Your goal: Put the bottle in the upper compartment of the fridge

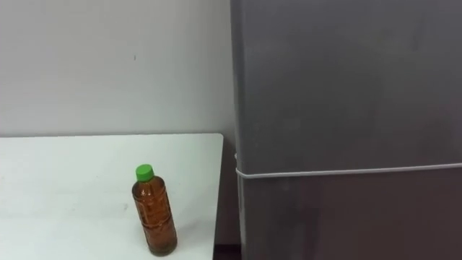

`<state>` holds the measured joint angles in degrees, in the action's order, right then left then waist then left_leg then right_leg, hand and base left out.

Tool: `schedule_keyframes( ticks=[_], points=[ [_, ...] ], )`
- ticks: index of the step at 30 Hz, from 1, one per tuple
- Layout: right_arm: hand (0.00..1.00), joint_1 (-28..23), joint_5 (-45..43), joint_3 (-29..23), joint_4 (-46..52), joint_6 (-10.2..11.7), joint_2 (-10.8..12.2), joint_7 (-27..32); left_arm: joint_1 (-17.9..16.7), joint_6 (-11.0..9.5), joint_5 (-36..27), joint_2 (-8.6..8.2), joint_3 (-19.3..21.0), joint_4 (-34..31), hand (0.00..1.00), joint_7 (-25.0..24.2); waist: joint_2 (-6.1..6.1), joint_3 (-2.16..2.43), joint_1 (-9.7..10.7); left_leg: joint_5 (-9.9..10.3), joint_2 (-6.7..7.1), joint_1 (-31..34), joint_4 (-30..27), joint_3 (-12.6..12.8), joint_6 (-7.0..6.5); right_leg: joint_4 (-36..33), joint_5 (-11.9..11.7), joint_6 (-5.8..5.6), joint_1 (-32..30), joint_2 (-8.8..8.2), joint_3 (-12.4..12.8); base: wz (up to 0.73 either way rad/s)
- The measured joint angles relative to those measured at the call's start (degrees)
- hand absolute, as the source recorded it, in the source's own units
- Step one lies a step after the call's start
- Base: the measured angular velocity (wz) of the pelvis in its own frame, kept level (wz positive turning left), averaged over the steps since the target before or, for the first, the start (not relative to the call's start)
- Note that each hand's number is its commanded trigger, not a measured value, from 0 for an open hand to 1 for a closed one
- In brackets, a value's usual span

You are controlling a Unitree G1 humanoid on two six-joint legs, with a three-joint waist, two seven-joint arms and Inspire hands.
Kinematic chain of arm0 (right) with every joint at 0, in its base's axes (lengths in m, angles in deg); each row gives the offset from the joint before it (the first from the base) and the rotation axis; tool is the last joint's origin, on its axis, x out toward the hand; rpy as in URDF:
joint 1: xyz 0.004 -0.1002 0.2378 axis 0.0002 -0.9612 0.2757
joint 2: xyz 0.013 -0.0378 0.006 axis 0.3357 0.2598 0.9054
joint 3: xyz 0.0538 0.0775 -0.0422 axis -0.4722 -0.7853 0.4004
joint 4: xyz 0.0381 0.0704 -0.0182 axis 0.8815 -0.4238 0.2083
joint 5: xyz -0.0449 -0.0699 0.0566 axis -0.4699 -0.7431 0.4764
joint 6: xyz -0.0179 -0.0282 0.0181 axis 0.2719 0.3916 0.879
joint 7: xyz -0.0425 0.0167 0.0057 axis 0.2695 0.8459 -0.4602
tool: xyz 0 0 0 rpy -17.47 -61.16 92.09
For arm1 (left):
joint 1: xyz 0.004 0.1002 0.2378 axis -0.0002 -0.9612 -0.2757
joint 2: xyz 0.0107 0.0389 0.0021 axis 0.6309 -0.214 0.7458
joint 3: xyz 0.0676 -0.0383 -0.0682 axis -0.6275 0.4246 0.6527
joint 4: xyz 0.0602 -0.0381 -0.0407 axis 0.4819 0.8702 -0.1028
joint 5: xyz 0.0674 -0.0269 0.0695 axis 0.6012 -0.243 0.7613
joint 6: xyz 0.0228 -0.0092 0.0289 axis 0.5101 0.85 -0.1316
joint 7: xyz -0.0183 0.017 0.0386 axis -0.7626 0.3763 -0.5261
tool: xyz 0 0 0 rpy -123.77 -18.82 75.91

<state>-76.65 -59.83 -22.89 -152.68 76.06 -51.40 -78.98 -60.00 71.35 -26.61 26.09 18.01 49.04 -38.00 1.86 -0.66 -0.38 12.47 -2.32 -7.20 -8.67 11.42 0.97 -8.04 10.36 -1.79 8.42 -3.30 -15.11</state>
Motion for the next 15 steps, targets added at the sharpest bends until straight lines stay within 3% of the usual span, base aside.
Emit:
schedule_keyframes(
  ticks=[4,15],
  points=[
    [0.0,-0.26,-0.03,-0.9,0.16,-0.01,0.06,-0.01,1.0,-0.65,-0.57,1.54,0.08,-5.58,0.0,3.42,0.2,0.42,-0.05,0.0,0.03,0.27,-0.07,-0.05,0.0,0.02,0.0,0.0,-0.2,0.01,0.14,0.0],
    [0.0,-1.68,-0.76,-1.62,2.06,0.35,0.47,0.05,1.79,-2.11,-0.44,1.7,0.19,-26.34,0.0,8.85,-0.07,0.63,0.04,0.0,0.03,-0.35,-0.74,-0.61,0.0,0.02,0.01,-0.01,0.5,-0.04,0.76,0.01]
  ],
)
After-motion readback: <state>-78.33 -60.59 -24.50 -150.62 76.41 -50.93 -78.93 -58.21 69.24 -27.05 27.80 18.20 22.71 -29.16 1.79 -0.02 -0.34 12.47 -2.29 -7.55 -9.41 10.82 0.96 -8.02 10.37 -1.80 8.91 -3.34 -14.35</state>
